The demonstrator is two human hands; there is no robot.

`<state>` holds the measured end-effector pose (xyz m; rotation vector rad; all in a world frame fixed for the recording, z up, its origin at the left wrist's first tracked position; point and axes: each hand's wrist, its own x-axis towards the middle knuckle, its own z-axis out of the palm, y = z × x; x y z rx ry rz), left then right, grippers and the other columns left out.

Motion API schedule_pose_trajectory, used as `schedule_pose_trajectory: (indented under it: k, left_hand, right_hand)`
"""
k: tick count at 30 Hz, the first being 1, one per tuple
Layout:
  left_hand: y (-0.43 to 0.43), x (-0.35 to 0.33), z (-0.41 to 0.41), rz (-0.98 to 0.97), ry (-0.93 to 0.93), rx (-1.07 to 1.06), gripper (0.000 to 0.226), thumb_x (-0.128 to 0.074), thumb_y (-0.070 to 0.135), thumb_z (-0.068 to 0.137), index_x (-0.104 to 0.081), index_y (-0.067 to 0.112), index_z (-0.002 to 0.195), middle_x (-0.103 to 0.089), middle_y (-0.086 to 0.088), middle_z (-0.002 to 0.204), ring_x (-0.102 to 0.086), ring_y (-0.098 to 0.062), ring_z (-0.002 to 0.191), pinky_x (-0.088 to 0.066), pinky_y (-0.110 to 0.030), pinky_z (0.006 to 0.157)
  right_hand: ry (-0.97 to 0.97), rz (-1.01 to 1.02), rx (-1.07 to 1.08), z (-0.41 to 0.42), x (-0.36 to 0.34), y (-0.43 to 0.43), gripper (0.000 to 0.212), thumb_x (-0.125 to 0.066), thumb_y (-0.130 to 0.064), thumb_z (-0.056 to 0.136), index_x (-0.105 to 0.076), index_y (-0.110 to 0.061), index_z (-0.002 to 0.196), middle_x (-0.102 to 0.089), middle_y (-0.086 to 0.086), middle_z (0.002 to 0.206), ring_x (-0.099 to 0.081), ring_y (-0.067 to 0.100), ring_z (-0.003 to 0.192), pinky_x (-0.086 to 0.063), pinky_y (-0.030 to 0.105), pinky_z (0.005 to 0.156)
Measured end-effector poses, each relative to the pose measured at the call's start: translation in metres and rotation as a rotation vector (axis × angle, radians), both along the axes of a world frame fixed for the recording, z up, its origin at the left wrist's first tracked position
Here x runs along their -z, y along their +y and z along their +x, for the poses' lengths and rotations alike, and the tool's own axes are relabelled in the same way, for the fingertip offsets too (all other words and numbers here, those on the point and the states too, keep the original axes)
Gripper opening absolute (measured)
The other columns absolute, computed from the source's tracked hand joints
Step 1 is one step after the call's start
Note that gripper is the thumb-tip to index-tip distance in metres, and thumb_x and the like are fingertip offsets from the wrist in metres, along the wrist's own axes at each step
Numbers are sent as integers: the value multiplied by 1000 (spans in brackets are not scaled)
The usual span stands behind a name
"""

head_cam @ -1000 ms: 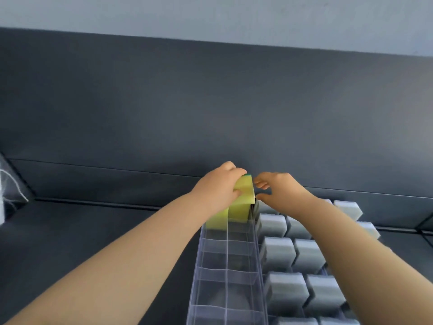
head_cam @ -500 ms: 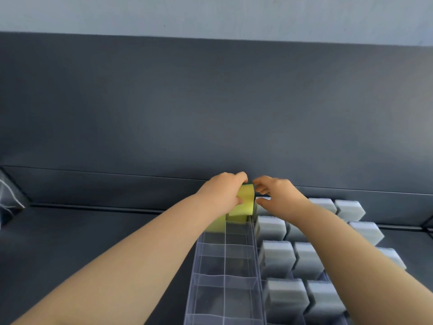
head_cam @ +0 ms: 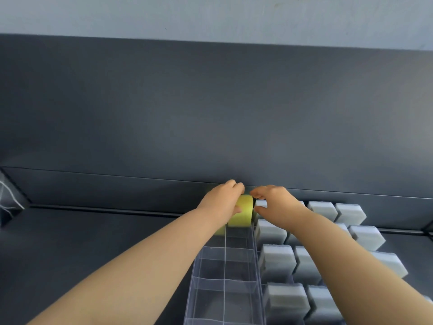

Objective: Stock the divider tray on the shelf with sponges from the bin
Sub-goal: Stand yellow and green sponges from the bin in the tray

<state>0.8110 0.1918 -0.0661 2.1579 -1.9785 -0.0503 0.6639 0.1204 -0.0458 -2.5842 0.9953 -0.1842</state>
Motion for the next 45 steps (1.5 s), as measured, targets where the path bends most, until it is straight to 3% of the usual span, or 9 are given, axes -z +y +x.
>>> schedule_pose_trajectory:
  k: [4, 8, 10, 13, 16, 21, 25, 33, 45]
  left_hand:
    - [4, 21, 3, 42, -131, 68, 25, -59, 24, 90, -60, 9, 109, -58, -5, 109, -50, -25, 105, -42, -33, 75]
    - [11, 39, 6, -104, -164, 181, 14, -81, 10, 61, -69, 7, 67, -63, -5, 71, -60, -28, 67, -43, -24, 53]
    - [13, 39, 9, -115, -146, 202, 6, -71, 14, 74, -72, 9, 77, -67, -5, 80, -61, -30, 76, -47, -31, 62]
    - [20, 25, 15, -109, -124, 96, 29, -46, 24, 95, -63, 16, 116, -62, -1, 115, -53, -26, 107, -42, -36, 85]
    - [31, 7, 26, -183, -144, 37, 33, -41, 30, 97, -55, 21, 125, -59, 3, 122, -50, -21, 113, -41, -35, 90]
    - [55, -29, 39, -373, -212, 62, 27, -56, 24, 87, -67, 16, 110, -70, 0, 99, -64, -26, 89, -49, -36, 69]
    - [68, -52, 31, -487, -234, 136, 35, -44, 30, 85, -70, 15, 103, -70, 0, 89, -64, -24, 76, -52, -34, 61]
    - [84, -36, -29, -398, -169, 317, 37, -44, 36, 81, -70, 19, 100, -69, 3, 84, -64, -23, 71, -52, -33, 56]
    - [136, -46, -265, -480, -56, 416, 39, -39, 36, 81, -71, 21, 98, -71, 3, 82, -66, -22, 71, -50, -29, 51]
  right_hand:
    - [51, -20, -10, 5, 7, 3, 39, -52, -12, 88, -54, -18, 127, -55, 2, 128, -50, 19, 117, -41, 29, 96]
    - [85, -23, -3, 6, 11, 3, 40, -50, -13, 90, -52, -19, 129, -52, 2, 132, -48, 19, 120, -40, 29, 99]
    - [109, -32, 1, 6, 12, 4, 40, -49, -14, 90, -51, -20, 130, -51, 2, 132, -49, 20, 119, -41, 30, 98]
    - [136, -51, 13, 5, 9, 7, 39, -49, -18, 91, -49, -20, 131, -50, 3, 133, -49, 22, 119, -41, 31, 97]
    - [153, -97, 34, 0, 1, 14, 39, -50, -25, 93, -48, -21, 131, -50, 3, 133, -48, 22, 120, -42, 34, 96]
    - [90, -202, 108, -15, -20, 37, 44, -48, -35, 94, -41, -24, 136, -49, 1, 133, -42, 20, 125, -44, 38, 95]
    - [-10, -312, 157, -24, -34, 63, 46, -46, -37, 95, -38, -25, 138, -47, -3, 137, -38, 18, 128, -39, 32, 98]
    - [-72, -319, 312, -68, -18, 116, 44, -46, -41, 93, -43, -27, 135, -49, -8, 135, -41, 15, 125, -37, 30, 94]
    - [-188, -279, 670, -336, -15, 199, 47, -49, -43, 92, -45, -25, 134, -49, -5, 136, -42, 16, 125, -35, 28, 97]
